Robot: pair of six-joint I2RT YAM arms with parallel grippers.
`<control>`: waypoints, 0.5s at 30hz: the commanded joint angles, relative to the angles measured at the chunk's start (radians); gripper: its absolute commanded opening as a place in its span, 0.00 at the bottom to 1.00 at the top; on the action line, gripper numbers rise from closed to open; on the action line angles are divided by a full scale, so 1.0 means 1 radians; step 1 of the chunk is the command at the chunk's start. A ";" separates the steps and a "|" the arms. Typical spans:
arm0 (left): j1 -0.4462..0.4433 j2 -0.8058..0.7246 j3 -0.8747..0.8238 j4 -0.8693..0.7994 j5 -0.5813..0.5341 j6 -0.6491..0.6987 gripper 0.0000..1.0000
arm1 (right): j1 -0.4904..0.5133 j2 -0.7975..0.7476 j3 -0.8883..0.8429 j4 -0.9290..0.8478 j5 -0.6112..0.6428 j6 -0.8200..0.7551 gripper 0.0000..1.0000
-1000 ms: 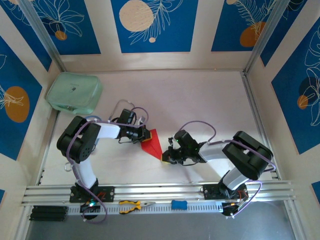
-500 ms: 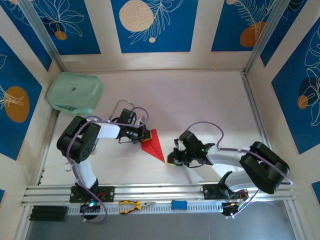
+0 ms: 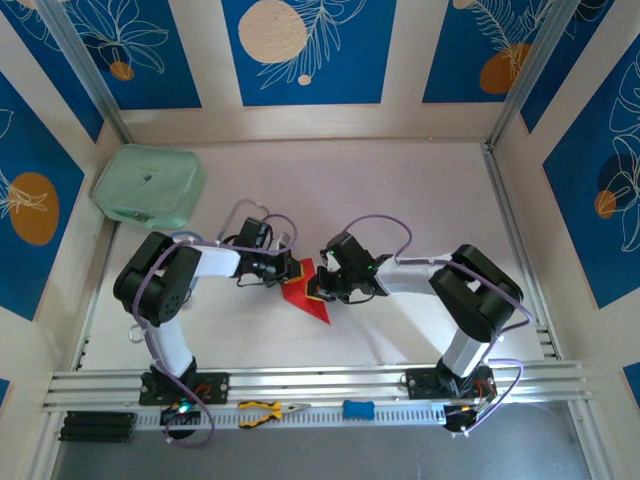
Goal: Fold a paper plane with a square sheet of paper (pick it up from the middle)
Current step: Fourth fold the wing at the center of the table.
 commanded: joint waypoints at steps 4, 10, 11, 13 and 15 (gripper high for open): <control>0.020 0.039 -0.021 -0.061 -0.078 0.023 0.00 | 0.000 0.063 0.027 0.056 -0.013 0.011 0.02; 0.020 0.036 -0.020 -0.071 -0.081 0.030 0.00 | 0.017 0.090 -0.064 0.077 -0.006 0.044 0.02; 0.020 0.037 -0.020 -0.072 -0.082 0.030 0.00 | 0.018 0.083 -0.088 0.089 -0.006 0.049 0.02; 0.020 0.041 -0.019 -0.072 -0.083 0.029 0.00 | 0.018 0.059 -0.125 0.108 -0.009 0.056 0.02; 0.020 0.045 -0.016 -0.073 -0.084 0.030 0.00 | 0.018 0.023 -0.154 0.120 -0.016 0.055 0.03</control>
